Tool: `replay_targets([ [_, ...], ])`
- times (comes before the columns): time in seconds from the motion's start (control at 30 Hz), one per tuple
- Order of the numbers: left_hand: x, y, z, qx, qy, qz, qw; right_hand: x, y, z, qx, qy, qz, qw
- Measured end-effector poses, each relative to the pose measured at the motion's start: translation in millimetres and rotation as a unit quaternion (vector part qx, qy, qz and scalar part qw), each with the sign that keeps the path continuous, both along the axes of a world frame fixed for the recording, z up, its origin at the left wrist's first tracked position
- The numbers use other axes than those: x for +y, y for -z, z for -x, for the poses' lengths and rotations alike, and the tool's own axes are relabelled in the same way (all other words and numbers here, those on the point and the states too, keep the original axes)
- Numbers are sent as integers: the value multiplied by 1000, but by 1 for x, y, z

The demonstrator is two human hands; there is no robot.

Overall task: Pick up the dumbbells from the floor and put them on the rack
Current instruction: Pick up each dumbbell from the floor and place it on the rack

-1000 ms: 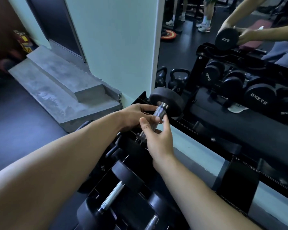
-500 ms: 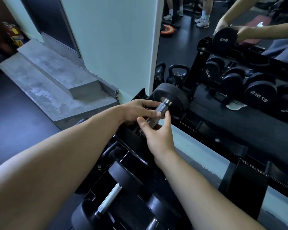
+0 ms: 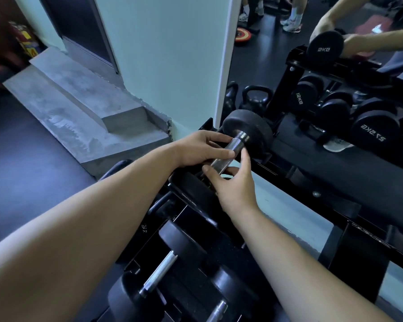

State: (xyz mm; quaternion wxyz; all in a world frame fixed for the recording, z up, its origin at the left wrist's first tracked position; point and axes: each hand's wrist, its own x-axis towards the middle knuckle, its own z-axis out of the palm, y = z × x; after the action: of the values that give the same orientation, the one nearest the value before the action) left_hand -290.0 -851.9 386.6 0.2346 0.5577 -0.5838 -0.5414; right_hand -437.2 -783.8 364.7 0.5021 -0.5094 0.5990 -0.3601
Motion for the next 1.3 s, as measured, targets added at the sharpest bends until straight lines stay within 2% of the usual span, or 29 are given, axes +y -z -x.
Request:
replay_targets([
  [0.13, 19, -17, -9, -33, -55, 51, 997, 13, -13, -3, 36, -14, 31, 999],
  [0.3, 75, -27, -38, 19, -161, 121, 979, 53, -27, -13, 98, 3, 169, 981],
  [0.37, 110, -25, -57, 50, -208, 140, 967, 75, -33, -23, 110, -11, 232, 966],
  [0.43, 153, -21, -77, 63, -249, 142, 956, 102, -34, -37, 104, -43, 255, 960],
  [0.67, 344, 51, -158, 55, -373, 60, 924, 235, 19, -118, 23, -204, 119, 972],
  [0.87, 503, 178, -229, 40, -470, -36, 881, 354, 132, -193, 22, -300, 1, 954],
  [1.03, 601, 286, -257, 43, -566, -132, 813, 418, 239, -233, 78, -378, -82, 919],
  [1.17, 647, 377, -266, 54, -630, -199, 749, 437, 322, -265, 134, -436, -119, 882],
  [1.3, 656, 480, -284, 63, -644, -220, 730, 430, 422, -317, 177, -487, -97, 850],
])
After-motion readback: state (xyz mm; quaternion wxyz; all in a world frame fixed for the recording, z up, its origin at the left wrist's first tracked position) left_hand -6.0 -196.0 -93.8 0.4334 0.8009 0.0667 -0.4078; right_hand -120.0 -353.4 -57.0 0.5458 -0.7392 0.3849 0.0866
